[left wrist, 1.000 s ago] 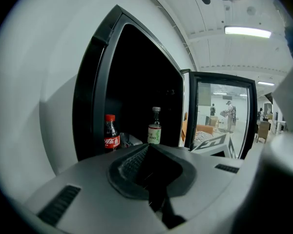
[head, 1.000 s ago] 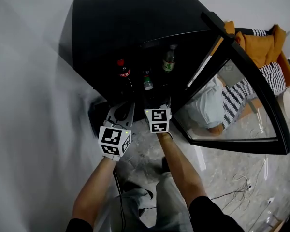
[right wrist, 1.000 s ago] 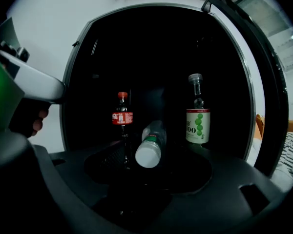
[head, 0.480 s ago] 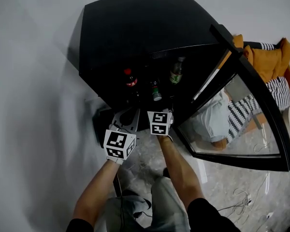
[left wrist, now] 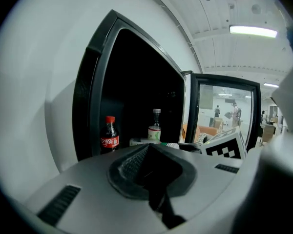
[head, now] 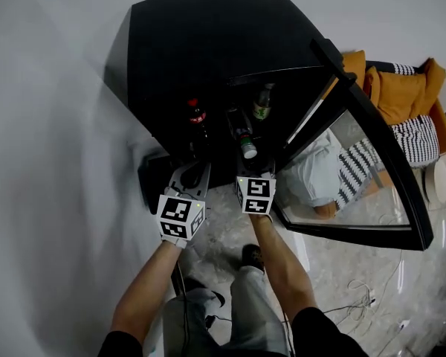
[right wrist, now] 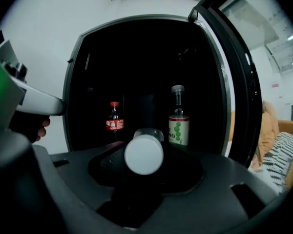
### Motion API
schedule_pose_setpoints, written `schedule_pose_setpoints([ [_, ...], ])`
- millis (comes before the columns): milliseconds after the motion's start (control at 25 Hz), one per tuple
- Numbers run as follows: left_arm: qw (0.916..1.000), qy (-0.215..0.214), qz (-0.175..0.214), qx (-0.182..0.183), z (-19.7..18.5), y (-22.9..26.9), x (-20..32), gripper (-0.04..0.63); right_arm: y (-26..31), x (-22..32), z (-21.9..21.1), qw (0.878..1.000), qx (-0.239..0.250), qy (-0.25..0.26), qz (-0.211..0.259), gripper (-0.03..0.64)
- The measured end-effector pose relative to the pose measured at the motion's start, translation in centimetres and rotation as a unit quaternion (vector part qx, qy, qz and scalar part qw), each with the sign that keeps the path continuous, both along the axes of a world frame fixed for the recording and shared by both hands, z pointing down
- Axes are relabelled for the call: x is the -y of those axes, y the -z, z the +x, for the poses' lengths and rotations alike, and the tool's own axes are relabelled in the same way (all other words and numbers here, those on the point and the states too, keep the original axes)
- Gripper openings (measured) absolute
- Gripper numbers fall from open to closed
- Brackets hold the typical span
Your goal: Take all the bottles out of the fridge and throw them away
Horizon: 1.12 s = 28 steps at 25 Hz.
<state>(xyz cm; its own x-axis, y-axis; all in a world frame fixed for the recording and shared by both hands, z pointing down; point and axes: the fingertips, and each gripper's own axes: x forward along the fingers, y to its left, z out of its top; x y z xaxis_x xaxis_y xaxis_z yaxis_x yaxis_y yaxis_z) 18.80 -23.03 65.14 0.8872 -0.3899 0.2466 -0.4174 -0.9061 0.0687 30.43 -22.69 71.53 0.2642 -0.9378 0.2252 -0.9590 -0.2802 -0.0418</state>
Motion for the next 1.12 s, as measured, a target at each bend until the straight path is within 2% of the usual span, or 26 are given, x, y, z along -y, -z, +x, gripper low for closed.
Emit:
schedule_pose_setpoints([
  [280, 0.9997, 0.006, -0.022, -0.003, -2.1, 5.1, -3.2, 0.0, 7.2, -5.2, -1.0, 1.0, -0.005, 0.007, -0.014, 0.198],
  [560, 0.9995, 0.019, -0.025, -0.009, -4.7, 12.4, -6.2, 0.0, 15.5, -10.5, -2.6, 0.999, -0.013, 0.036, -0.03, 0.198],
  [840, 0.9987, 0.039, -0.032, -0.011, -7.5, 18.6, -10.4, 0.0, 23.5, -16.5, -4.7, 0.998, 0.01, 0.057, -0.037, 0.198],
  [1120, 0.9969, 0.071, -0.03, -0.018, -9.5, 23.1, -13.0, 0.0, 29.7, -19.3, -7.0, 0.993, 0.009, 0.113, -0.034, 0.198],
])
